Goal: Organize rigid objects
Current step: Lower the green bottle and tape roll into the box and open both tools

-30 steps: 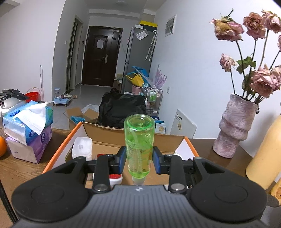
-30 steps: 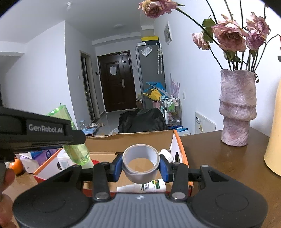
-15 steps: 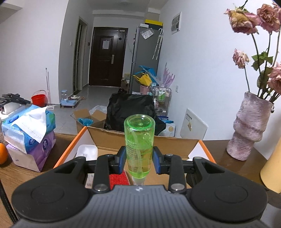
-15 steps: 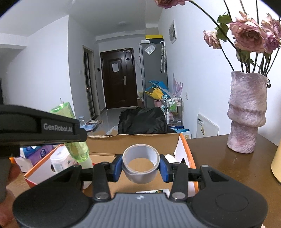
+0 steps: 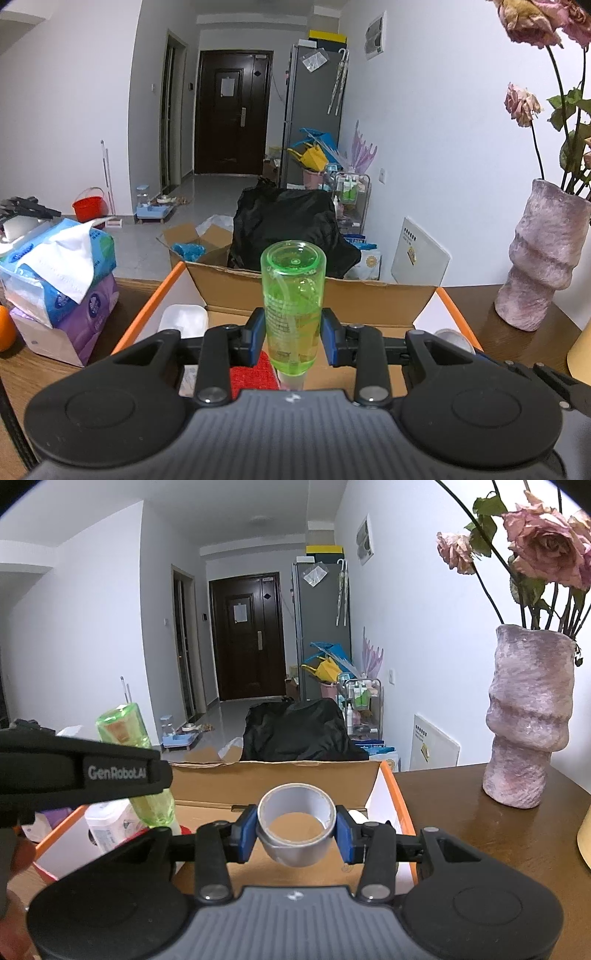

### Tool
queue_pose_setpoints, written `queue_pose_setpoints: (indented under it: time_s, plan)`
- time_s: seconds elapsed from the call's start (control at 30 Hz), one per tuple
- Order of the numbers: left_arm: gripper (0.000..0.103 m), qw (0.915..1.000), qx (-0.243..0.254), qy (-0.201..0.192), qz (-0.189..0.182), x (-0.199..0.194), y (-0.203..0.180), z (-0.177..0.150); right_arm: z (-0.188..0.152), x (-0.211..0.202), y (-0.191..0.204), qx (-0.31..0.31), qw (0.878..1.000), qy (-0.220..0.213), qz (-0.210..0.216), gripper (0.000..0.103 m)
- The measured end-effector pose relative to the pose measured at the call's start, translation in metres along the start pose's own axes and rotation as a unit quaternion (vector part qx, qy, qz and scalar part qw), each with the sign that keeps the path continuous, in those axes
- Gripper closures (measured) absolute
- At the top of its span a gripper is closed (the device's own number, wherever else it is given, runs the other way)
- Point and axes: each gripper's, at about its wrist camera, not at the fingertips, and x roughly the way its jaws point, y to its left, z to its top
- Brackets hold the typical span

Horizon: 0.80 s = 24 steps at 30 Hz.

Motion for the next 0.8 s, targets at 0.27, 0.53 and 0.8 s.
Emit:
queue_pose_setpoints:
  time_s: [0.27,0.53,0.8]
  plan:
    - [0.069,0.9995,-0.006,0.031,-0.004,0.012,0.001,-0.002,-0.001,0.011,0.000,-0.006,1.000,0.019,-0.003,0.061]
    - [0.006,0.9995,-0.011,-0.013,0.027,-0.009,0.006,0.004,0.000,0.014,-0.008,0.005,0.999,0.038,-0.011,0.037]
    - [0.000,0.9994,-0.005,-0.010,0.033,-0.013,0.010,0.004,0.003,0.006,-0.010,0.007,0.999,0.028,-0.020,0.000]
